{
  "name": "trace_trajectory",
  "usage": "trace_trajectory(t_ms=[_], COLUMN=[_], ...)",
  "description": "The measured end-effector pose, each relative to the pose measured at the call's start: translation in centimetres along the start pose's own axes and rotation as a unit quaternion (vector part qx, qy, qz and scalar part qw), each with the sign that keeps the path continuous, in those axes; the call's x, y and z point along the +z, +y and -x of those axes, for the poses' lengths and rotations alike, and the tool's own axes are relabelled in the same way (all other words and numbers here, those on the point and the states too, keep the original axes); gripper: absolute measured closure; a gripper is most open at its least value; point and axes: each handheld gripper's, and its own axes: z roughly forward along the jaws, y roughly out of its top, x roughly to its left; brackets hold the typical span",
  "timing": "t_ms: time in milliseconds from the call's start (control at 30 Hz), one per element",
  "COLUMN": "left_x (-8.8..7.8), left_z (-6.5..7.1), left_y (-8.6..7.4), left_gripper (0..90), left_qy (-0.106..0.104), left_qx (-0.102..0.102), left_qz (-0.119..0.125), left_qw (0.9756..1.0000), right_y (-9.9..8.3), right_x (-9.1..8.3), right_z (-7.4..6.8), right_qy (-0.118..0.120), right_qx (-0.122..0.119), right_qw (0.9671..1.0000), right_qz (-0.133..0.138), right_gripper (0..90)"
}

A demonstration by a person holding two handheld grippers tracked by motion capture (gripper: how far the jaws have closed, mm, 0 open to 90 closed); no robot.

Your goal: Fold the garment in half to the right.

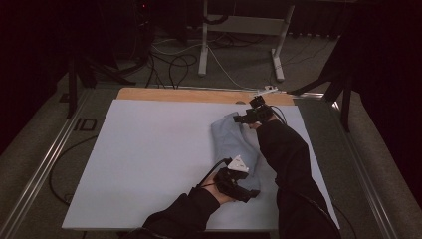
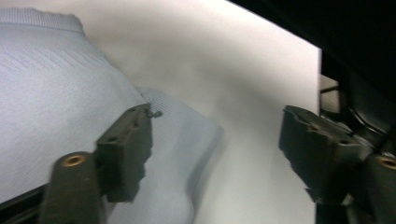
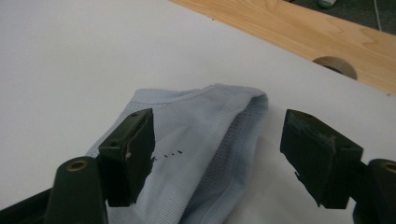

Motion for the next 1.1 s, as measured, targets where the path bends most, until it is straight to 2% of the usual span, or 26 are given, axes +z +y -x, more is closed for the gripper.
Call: trace_trajectory(t_ms=[67, 133, 267, 367, 467, 567, 667, 767, 833, 900, 1100], left_x=[-0.6, -1.3, -3.3, -5.0, -6.7, -8.8, -10.4, -11.3, -11.8, -12.2, -13.3], left_z=[-0.2, -0.3, -0.7, -1.0, -1.2, -1.5, -1.9, -2.4, -2.7, -2.8, -2.9], left_y=[-0.2, -0.5, -0.8, -1.0, -1.3, -2.1, -3.1, -4.2, -4.9, -5.5, -6.9], left_gripper=[18.0, 13.3, 0.5, 0.6, 0.6, 0.6, 0.6, 0.6, 0.6, 0.6, 0.6], left_qy=[-0.009, -0.003, -0.003, 0.001, 0.022, 0.039, 0.054, 0.06, 0.065, 0.07, 0.099], left_qx=[0.002, 0.014, 0.01, 0.006, 0.011, 0.011, 0.006, -0.009, -0.014, -0.011, 0.003], left_qz=[0.003, 0.007, 0.03, 0.054, 0.065, 0.083, 0.09, 0.085, 0.084, 0.087, 0.103], left_qw=[1.0, 0.9999, 0.9995, 0.9985, 0.9976, 0.9957, 0.9945, 0.9946, 0.9943, 0.9937, 0.9898], right_y=[-0.1, -0.2, -0.4, -0.6, -0.9, -1.2, -1.5, -1.6, -1.7, -1.7, -1.2], right_x=[0.3, 0.6, 1.5, 2.0, 2.6, 3.0, 3.1, 3.4, 3.6, 3.7, 3.4], right_z=[-0.1, -0.3, -0.5, -0.5, -0.4, -0.3, -0.1, 0.0, 0.0, -0.1, -0.6], right_qy=[0.003, 0.009, 0.004, 0.009, 0.012, 0.016, 0.011, 0.01, 0.024, 0.018, -0.012], right_qx=[-0.002, 0.001, 0.005, 0.014, 0.017, 0.029, 0.027, 0.028, 0.039, 0.035, 0.007], right_qw=[1.0, 0.9999, 0.9998, 0.9996, 0.9992, 0.9982, 0.9978, 0.9964, 0.9958, 0.9954, 0.9965], right_qz=[-0.005, -0.008, -0.017, -0.022, -0.034, -0.05, -0.059, -0.079, -0.08, -0.087, -0.082], right_gripper=[27.5, 28.8, 26.3, 28.2, 31.2, 38.5, 54.8, 70.0, 79.3, 87.0, 89.3])
